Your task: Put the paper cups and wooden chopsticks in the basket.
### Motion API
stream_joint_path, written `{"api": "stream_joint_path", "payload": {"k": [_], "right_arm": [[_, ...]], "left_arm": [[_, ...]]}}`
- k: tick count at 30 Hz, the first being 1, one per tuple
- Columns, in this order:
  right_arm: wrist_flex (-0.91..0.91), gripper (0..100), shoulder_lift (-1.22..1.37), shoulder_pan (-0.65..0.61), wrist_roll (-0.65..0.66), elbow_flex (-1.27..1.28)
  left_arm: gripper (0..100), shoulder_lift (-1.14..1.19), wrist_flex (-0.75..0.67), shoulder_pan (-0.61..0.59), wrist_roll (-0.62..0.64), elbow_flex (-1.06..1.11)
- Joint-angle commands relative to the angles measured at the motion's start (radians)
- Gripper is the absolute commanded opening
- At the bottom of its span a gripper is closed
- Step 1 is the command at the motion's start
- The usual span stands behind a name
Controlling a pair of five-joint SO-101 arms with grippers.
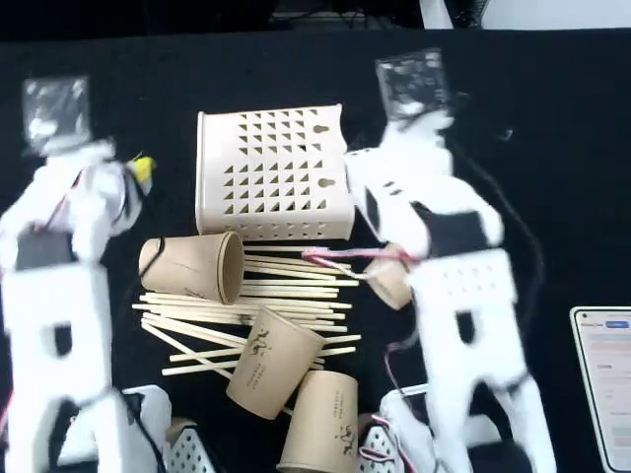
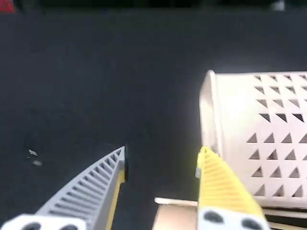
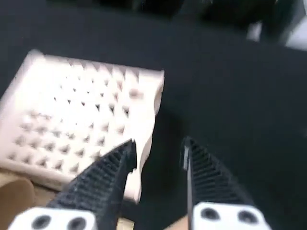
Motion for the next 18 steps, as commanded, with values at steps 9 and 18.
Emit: {"api": "stream_joint_path", "payload": {"k": [9,18], "right_arm": [[-0.367,17.0,0.133,0.005,-0.078,0.286],[-0.376,17.0,0.139,0.003,-0.061,0.298]], "left_arm": [[24,0.663,0.147,0.137,0.061,-0.567],[24,0.89,0.146,0.079,0.058,-0.596]]}}
